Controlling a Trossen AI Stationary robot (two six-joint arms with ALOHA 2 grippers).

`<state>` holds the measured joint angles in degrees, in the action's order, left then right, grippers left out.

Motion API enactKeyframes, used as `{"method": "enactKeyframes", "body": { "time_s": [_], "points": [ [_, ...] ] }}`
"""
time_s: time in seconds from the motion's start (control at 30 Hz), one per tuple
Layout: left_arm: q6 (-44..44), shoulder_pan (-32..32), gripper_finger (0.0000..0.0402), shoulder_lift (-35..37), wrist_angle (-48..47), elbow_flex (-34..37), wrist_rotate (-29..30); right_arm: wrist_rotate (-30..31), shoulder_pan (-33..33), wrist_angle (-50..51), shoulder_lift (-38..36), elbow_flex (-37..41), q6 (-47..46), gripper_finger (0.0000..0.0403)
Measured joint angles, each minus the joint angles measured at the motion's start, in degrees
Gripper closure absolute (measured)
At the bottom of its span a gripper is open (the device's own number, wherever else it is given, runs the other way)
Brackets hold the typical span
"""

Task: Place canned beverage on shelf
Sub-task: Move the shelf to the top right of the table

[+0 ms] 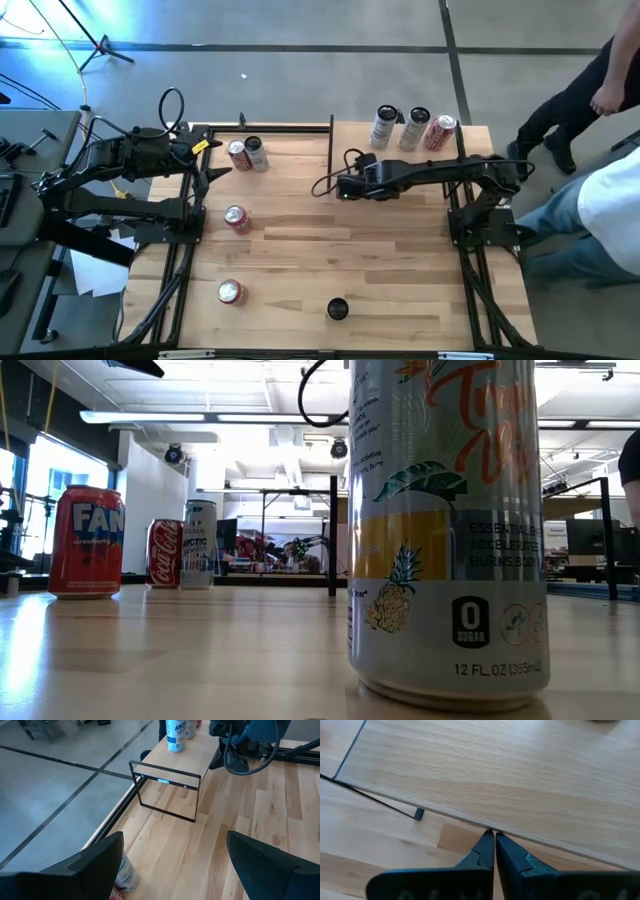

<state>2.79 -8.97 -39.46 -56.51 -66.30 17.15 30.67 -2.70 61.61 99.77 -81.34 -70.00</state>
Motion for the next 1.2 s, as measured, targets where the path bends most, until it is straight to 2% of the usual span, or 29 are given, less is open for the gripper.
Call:
{"method": "enactKeyframes", "body": {
  "time_s": [0.27, 0.77, 1.2],
  "points": [
    [0.0, 0.0, 0.0067, 0.0, 0.01, 0.0, 0.0, -3.35, 1.0, 3.66, 0.01, 0.0, -2.01, 0.0403],
    [0.0, 0.01, 0.0067, -0.02, 0.02, -0.01, -0.02, -5.52, 1.96, 21.86, 0.02, 0.0, -12.28, 0.0403],
    [0.0, 0.01, 0.0067, 0.0, 0.02, -0.02, 0.0, -3.74, -0.84, 25.57, 0.02, 0.0, -13.72, 0.0403]
  ]
}}
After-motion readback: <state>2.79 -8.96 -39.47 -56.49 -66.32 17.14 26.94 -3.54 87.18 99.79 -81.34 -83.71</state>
